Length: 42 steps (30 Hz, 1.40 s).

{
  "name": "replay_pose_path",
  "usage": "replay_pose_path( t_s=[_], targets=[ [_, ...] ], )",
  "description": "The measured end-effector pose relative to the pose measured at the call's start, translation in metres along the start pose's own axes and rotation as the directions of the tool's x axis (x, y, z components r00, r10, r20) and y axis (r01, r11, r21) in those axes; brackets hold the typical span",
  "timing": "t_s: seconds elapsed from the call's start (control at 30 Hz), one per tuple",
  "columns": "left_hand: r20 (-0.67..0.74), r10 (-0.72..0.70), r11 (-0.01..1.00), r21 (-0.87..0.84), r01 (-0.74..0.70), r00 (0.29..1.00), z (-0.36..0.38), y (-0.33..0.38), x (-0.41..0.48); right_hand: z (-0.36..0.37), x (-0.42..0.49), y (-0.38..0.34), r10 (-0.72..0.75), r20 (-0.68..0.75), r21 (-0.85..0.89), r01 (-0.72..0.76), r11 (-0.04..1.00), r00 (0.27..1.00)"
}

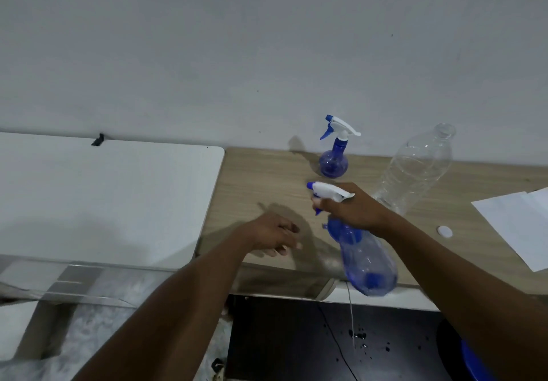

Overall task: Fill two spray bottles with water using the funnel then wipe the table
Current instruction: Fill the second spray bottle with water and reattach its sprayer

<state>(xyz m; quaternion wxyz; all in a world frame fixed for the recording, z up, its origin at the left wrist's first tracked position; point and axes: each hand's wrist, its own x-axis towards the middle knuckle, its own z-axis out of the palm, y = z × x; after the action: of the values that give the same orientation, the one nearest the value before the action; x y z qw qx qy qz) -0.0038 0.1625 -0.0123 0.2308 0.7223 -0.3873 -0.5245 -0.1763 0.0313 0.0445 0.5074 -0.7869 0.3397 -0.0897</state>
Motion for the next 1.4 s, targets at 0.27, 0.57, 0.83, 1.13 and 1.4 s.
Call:
replay_pose_path(
  t_s=[0.27, 0.57, 0.83, 1.13, 1.4],
  targets=[
    [-0.627, -0.016, 0.995, 0.065, 0.072, 0.779, -0.046, -0.041, -0.009, 0.004, -0.023, 0.028, 0.268, 0.154, 0.003, -0.272, 0.962, 0.951],
    [-0.596, 0.050, 0.995, 0.099, 0.012, 0.801, -0.036, -0.043, -0.007, 0.003, -0.022, 0.018, 0.185, 0.048, -0.134, -0.177, 0.975, 0.982],
    [-0.597, 0.049, 0.995, 0.097, 0.011, 0.801, -0.038, -0.042, -0.008, 0.004, -0.022, 0.013, 0.206, 0.109, -0.186, -0.184, 0.965, 0.972],
    [-0.583, 0.060, 0.993, 0.118, 0.012, 0.810, -0.038, -0.039, -0.010, 0.012, -0.018, 0.012, 0.184, 0.041, -0.125, -0.177, 0.976, 0.982],
    [-0.587, 0.080, 0.992, 0.128, -0.005, 0.805, -0.052, -0.036, -0.008, -0.001, -0.007, -0.029, -0.028, -0.056, 0.067, 0.032, 0.997, 0.998]
  ],
)
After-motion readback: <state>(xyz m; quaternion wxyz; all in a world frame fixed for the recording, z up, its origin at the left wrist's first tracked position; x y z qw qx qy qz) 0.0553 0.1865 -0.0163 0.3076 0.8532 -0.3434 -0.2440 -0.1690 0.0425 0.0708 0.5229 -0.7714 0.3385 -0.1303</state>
